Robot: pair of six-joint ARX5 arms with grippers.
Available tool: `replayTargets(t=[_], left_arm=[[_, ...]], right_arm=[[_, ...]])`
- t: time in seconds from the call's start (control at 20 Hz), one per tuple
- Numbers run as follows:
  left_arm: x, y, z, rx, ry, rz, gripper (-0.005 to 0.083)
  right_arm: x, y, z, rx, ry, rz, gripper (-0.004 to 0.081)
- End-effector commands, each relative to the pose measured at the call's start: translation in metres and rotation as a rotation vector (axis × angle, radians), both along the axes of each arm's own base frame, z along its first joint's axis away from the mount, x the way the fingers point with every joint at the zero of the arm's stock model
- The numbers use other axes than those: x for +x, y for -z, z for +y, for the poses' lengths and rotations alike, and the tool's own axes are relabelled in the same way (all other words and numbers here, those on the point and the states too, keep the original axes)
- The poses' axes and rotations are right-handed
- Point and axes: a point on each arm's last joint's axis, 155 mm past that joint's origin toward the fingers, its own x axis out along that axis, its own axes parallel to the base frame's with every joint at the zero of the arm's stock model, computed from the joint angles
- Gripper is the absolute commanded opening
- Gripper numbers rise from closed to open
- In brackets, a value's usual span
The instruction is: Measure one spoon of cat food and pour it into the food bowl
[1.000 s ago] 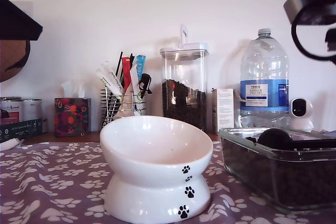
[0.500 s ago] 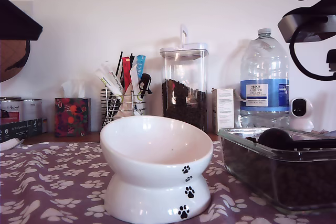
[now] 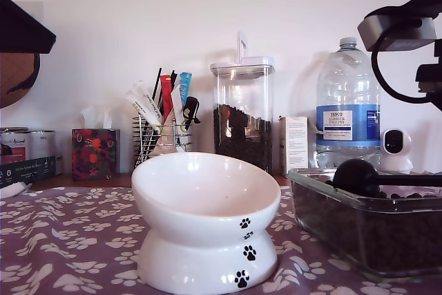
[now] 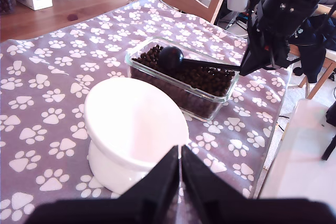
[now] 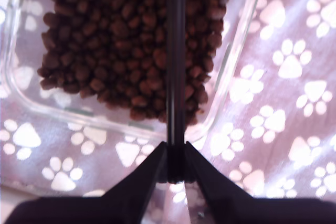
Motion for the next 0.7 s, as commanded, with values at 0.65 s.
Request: replayTargets(t=[0.65], left_arm=[[0.000, 0.001, -0.001, 0.000, 0.003, 0.004, -0.0019]], right_arm=[[0.002, -0.005, 0.006, 0.147, 0.048, 0.086, -0.0012]])
